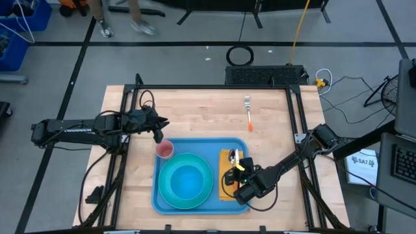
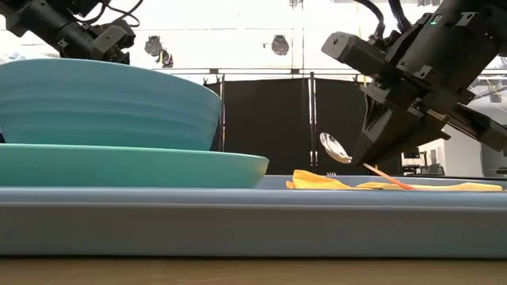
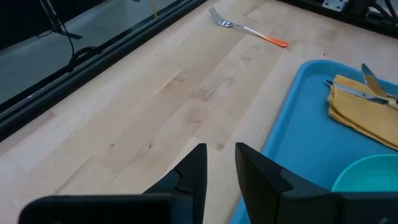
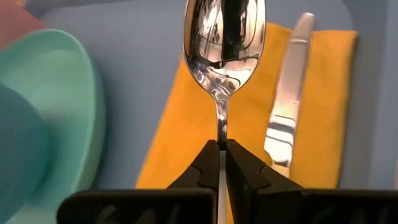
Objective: Set up tray
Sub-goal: Put the orange spoon on the yellow napkin to the left of the yellow knife, then put the orange fork on the yellow napkin to the left of the orange spoon
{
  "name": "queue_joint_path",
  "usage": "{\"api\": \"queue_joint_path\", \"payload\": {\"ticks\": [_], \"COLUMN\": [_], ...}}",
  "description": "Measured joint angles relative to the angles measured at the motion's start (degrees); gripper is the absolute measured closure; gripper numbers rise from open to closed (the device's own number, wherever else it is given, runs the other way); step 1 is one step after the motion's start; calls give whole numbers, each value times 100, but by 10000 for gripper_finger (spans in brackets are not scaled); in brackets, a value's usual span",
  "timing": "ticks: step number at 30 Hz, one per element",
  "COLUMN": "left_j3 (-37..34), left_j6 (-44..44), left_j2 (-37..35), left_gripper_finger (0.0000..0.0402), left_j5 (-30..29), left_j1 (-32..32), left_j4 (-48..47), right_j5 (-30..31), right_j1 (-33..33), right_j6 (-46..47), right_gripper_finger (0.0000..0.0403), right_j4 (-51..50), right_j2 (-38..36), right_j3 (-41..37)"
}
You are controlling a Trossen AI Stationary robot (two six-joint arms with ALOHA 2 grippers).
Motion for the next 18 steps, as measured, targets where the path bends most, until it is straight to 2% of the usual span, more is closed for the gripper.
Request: {"api": "queue_joint_path", "payload": {"ticks": [8, 18], "left_j3": [0, 0], "left_j6": [2, 4], "left_j2": [1, 2], "left_gripper_finger": [314, 314], "left_j5": [7, 11], "left_j1": [0, 0], "left_j4": [0, -13], "right_j5": [-14, 47], "right_j1": [2, -35], "right_j6": [-117, -661], "right_gripper_finger": [359, 372], "right_j4": [59, 352], "right_j2": [0, 0], "right_j3": [-2, -2]}}
